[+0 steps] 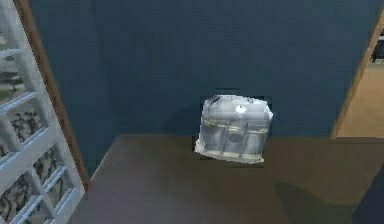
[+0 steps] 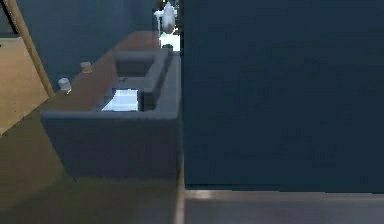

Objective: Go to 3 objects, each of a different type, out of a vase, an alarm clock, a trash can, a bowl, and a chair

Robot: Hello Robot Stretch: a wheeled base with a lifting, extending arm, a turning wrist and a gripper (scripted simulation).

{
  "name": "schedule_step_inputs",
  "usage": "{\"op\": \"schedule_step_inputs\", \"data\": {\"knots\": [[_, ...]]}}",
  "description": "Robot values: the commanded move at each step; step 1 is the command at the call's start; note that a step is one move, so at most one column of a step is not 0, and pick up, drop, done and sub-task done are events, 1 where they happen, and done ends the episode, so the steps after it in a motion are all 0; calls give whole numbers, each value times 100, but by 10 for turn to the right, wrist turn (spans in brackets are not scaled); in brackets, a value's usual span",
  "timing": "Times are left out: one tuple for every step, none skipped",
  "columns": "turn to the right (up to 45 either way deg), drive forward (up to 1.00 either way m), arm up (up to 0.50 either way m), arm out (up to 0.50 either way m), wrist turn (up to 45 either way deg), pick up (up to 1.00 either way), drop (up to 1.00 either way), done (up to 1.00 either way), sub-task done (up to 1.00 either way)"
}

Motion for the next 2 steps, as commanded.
{"op": "schedule_step_inputs", "data": {"knots": [[210, 0, 0, 0, 0, 0, 0, 0, 0], [0, 100, 0, 0, 0, 0, 0, 0, 0]]}}
